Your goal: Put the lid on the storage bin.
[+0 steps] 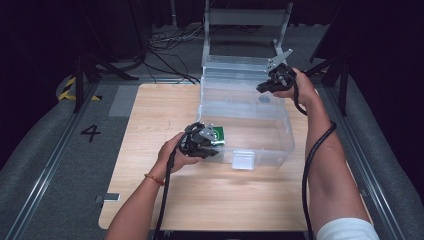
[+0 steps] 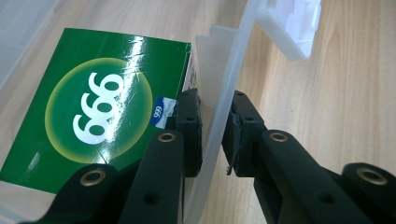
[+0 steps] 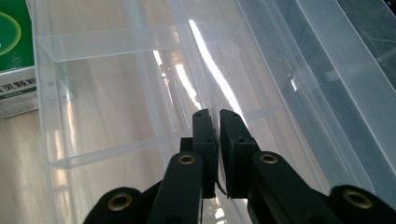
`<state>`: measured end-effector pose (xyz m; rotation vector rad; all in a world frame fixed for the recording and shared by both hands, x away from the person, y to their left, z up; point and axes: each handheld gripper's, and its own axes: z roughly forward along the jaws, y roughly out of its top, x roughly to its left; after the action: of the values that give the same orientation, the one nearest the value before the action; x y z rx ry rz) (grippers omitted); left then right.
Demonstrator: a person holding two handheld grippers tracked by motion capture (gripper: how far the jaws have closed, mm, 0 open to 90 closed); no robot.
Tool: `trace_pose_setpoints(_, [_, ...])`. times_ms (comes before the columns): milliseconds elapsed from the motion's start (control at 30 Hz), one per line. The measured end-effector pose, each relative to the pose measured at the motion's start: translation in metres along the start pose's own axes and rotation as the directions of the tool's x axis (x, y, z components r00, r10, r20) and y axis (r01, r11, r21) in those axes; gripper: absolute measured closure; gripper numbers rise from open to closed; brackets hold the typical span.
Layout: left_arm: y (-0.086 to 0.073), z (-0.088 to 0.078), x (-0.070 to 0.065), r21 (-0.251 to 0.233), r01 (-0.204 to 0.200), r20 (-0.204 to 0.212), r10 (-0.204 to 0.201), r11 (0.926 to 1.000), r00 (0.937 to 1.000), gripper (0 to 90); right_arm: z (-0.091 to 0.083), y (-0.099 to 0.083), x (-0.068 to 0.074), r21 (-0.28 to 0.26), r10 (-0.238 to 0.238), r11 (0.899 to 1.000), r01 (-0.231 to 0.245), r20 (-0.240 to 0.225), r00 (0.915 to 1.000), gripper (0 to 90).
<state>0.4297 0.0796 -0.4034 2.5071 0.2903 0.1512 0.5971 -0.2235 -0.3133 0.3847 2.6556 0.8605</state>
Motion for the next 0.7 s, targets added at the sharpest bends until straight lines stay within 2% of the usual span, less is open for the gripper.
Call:
trace_pose_setpoints(67, [-0.001, 0.001, -0.001, -0.003, 0.008, 0.003, -0.008, 1.0, 1.0, 77.5, -0.002, 0.001, 0.002, 0.008, -0.015, 1.0, 0.015, -0.008, 0.9999, 87.2])
trace_pose_setpoints(167, [0.0, 0.003, -0.004, 0.008, -0.003, -0.017, 0.003, 1.0, 0.9999, 76.4, -0.005, 0.003, 0.007, 0.009, -0.032, 0.999, 0.032, 0.004, 0.9995, 87.9])
trace_pose_setpoints(400, [0.002, 0.003, -0.005, 0.033, 0.001, -0.017, -0.001, 0.9995, 0.9998, 74.9, -0.016, 0.006, 0.014, 0.029, -0.063, 0.998, 0.063, -0.017, 0.9979, 89.7])
trace_pose_setpoints(700, [0.003, 0.004, -0.008, 0.037, 0.014, -0.03, -0.012, 0.9992, 0.9995, 74.6, -0.028, 0.011, 0.026, 0.014, -0.094, 0.995, 0.095, -0.018, 0.9954, 90.0])
